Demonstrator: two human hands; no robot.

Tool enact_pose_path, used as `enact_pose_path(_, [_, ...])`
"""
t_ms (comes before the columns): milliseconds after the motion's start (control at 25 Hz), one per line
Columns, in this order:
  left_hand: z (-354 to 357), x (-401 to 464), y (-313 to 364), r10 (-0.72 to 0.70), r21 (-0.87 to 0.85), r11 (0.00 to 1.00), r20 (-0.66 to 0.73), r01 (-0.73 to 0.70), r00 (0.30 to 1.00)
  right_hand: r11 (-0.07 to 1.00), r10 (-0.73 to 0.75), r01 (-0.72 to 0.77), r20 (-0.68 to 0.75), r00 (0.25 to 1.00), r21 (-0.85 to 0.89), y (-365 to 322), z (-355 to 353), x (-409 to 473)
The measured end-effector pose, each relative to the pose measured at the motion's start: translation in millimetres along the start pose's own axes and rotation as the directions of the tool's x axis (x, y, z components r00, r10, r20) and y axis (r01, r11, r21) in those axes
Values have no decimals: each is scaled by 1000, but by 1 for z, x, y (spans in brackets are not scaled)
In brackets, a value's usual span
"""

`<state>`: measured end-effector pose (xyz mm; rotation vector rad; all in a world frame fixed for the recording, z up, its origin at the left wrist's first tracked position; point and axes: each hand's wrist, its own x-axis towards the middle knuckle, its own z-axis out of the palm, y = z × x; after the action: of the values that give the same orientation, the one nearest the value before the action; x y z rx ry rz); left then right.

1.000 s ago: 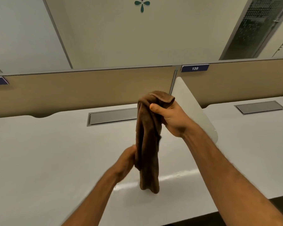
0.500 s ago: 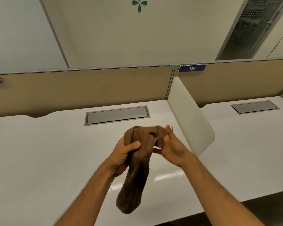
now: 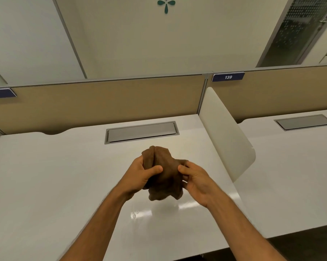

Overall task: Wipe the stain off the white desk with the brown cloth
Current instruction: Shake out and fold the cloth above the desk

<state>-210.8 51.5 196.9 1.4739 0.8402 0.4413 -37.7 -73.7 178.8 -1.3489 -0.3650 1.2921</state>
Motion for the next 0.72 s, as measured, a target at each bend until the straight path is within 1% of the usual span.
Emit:
enact_pose_path(80, [-13,1,3,-16,16,1000,-42,16,999,999,-32,32,-12,999,-25,-14,-4,-3])
enact_pose_path(160, [-24,2,7,-38,-4,999,-46,38,998,998,-44,41,-70,997,-46,-24,-12,-4])
enact_pose_path(240, [-27,1,9,-57,-75,996,-15,56,998,997,-60,56,-78,995,-52,-27,-15,-6])
enact_pose_path(320, [-21,-3,8,-64,-157,985,30,68,997,999,-45,45,-48,998,-9,-24,-13,-6])
enact_pose_path(400, [-12,-5,5,-62,-217,974,28,67,998,998,31,-30,-17,999,60,-14,-13,-3])
enact_pose_path(480, [-7,-6,3,-63,-231,971,0,62,998,980,137,-137,13,990,146,-4,-15,-4])
enact_pose_path(600, [-8,-9,3,-49,-180,983,2,48,999,940,262,-263,35,964,217,5,-20,-10])
enact_pose_path(680, [-7,-12,1,-44,-157,986,22,47,999,922,319,-322,52,946,216,12,-19,-13])
enact_pose_path(720, [-6,-14,0,-41,-139,989,33,45,999,905,363,-374,91,927,205,15,-16,-15])
